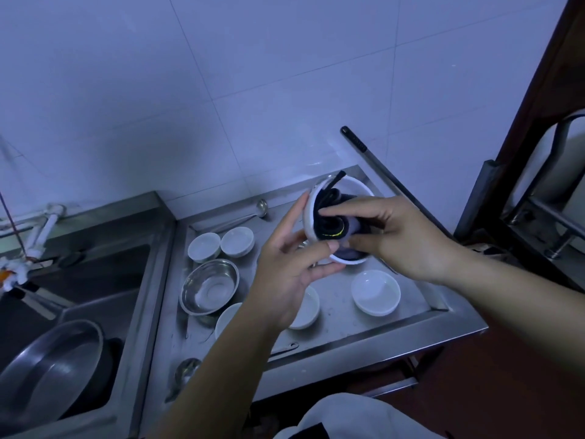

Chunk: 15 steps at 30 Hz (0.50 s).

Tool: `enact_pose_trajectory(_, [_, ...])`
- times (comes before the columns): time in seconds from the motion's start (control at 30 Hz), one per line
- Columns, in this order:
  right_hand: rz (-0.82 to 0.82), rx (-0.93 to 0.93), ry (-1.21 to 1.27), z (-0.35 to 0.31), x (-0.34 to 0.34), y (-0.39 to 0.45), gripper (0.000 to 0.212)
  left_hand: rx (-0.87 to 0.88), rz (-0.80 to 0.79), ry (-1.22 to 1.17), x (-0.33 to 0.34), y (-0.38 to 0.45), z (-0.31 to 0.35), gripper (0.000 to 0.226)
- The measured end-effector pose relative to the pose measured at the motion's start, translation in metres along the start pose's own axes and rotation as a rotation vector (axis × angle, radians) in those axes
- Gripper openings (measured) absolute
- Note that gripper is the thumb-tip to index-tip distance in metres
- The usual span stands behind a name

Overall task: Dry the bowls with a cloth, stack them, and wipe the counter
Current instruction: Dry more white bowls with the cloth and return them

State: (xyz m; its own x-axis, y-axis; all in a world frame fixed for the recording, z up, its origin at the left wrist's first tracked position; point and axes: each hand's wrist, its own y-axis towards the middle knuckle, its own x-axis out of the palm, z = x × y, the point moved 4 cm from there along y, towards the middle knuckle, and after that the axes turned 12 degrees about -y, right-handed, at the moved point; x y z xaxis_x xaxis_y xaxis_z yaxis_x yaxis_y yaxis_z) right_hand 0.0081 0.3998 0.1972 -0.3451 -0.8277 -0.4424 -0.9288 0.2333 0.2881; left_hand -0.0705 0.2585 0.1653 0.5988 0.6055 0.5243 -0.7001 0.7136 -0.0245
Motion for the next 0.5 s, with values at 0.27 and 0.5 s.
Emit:
enact_pose_trajectory(0.27, [-0.288, -0.456, -0.589, -0.003, -0.007, -0.005, 0.064, -0.072, -0.016, -0.083, -0.003, -0.002, -0.007, 0.066])
enact_pose_trajectory(0.5, [-0.392, -0.630, -1.105, 0.015, -0.013, -0.015, 0.060, -0.090, 0.048, -0.017, -0.010, 0.003, -0.025, 0.064])
